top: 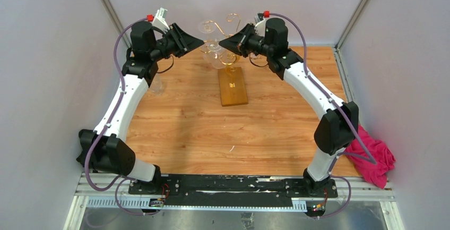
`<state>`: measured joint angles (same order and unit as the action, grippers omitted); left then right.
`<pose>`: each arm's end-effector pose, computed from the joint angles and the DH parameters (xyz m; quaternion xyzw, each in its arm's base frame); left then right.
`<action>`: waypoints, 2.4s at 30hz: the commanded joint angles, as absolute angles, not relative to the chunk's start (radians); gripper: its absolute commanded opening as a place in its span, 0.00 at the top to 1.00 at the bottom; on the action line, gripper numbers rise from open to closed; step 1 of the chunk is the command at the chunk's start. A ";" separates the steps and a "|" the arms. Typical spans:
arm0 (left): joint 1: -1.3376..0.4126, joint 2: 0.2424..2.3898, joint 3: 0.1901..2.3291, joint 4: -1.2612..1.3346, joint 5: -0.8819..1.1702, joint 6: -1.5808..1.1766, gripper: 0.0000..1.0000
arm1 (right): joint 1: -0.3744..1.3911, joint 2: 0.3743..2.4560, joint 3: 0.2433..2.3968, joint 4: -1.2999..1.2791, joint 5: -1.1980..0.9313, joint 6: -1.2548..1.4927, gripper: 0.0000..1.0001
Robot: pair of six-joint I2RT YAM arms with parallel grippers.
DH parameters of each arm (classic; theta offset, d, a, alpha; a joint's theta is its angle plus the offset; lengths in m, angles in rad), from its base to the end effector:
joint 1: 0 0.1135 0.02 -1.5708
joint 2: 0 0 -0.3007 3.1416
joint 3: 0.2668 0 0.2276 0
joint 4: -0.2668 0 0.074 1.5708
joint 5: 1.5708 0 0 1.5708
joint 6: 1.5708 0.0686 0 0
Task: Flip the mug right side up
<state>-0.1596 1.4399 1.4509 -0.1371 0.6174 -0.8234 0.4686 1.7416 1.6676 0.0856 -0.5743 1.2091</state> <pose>0.3180 -0.0914 0.4577 -0.0430 0.7412 -0.4982 0.4478 0.3633 0.2257 0.4550 0.0562 0.7014 0.6404 0.3077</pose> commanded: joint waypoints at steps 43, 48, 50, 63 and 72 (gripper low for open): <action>-0.193 1.164 1.352 -0.225 0.533 -0.706 0.59 | 0.558 1.181 1.474 -0.049 -0.615 0.913 1.00; -0.298 1.065 1.240 -0.103 0.595 -0.676 0.53 | 0.553 1.054 1.482 -0.145 -0.552 0.821 1.00; -0.351 1.043 1.196 -0.010 0.639 -0.674 0.51 | 0.553 1.023 1.479 -0.141 -0.557 0.827 1.00; -0.457 1.038 0.951 0.930 0.811 -0.930 0.41 | 0.554 0.941 1.380 0.164 -0.683 0.982 1.00; -0.457 1.290 0.926 1.560 0.854 -1.359 0.27 | 0.553 0.941 1.386 0.266 -0.732 1.054 1.00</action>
